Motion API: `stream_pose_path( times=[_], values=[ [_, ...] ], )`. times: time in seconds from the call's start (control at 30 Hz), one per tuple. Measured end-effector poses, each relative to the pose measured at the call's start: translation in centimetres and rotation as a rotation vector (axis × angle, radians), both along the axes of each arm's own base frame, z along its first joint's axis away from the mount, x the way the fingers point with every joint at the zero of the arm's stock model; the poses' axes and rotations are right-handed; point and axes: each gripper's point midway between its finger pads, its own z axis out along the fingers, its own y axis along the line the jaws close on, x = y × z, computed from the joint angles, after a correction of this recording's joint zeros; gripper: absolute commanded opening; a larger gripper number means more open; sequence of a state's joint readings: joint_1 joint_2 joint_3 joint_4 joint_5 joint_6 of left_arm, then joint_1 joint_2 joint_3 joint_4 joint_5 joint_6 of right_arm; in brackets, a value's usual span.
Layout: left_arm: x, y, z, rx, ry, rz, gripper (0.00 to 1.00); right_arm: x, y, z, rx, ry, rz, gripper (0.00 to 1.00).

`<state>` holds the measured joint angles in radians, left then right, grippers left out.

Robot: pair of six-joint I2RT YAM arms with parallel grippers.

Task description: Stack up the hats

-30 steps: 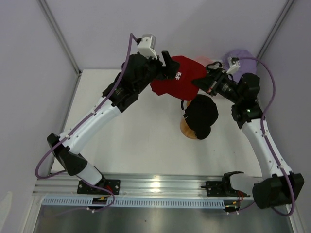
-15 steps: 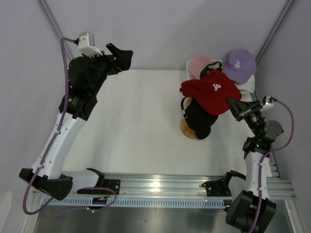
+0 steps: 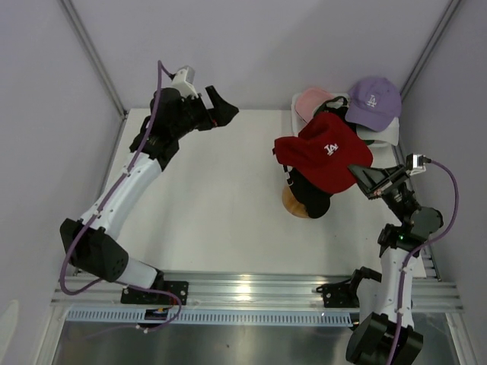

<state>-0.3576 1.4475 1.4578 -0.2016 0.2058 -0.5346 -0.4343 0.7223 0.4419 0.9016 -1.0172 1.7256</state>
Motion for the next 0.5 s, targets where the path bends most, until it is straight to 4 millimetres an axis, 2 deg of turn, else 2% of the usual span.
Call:
stream_pose_path(
  times=[0.1, 0.27, 0.5],
  values=[
    [-0.1, -1.1, -1.1, -0.013, 0.022, -0.062, 0.99, -0.8, 0.6, -1.0, -0.048, 0.019, 0.01, 0.0],
    [-0.4, -3.3, -1.9, -0.028, 0.023, -0.166, 0.97, -1.3, 0.2, -4.9, -0.098, 0.091, -0.025, 0.0],
    [-2.0, -7.3, -3.1, 0.004, 0.002, -0.305, 0.96, 0.4, -1.0, -8.2, -0.114, 0.188, -0.018, 0.0]
  ],
)
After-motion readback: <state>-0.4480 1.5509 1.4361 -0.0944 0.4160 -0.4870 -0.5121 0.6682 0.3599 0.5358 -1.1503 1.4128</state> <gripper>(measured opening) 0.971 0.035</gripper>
